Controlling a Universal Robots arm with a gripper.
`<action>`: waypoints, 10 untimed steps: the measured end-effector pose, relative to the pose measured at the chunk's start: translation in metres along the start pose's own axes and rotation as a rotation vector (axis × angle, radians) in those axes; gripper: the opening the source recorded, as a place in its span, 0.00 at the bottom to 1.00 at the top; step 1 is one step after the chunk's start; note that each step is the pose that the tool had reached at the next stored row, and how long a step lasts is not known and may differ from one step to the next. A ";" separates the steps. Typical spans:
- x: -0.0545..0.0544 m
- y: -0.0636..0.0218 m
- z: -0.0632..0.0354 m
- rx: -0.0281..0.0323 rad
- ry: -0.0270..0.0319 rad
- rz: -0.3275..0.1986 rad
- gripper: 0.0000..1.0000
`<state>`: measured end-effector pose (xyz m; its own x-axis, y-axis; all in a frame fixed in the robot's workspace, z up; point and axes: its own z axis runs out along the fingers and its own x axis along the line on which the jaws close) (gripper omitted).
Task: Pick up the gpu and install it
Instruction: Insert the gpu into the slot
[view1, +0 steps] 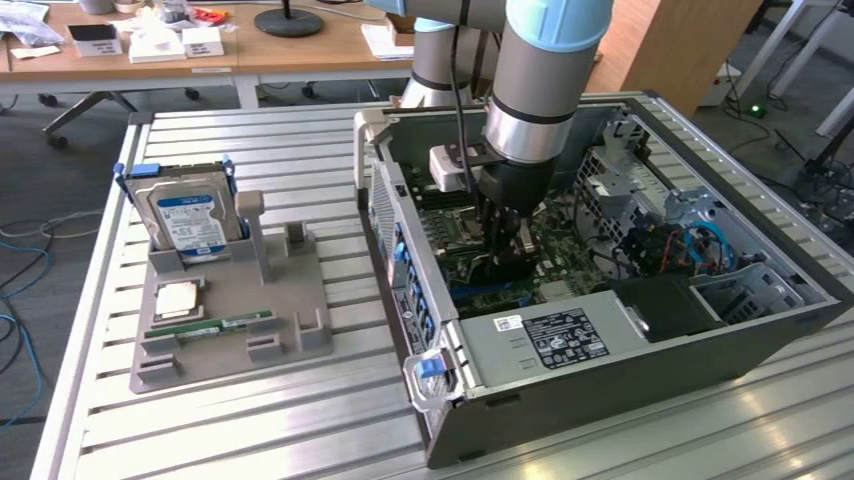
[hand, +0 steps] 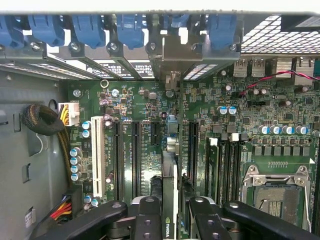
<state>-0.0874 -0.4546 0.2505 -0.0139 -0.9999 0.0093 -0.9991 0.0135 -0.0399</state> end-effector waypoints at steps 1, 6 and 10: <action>0.000 0.0000 0.0000 0.0000 0.0001 0.000 0.25; 0.000 0.0000 0.0000 0.0000 0.0002 0.000 0.25; 0.000 0.0001 0.0000 0.0001 0.0002 0.000 0.25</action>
<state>-0.0875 -0.4546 0.2505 -0.0138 -0.9999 0.0095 -0.9991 0.0134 -0.0399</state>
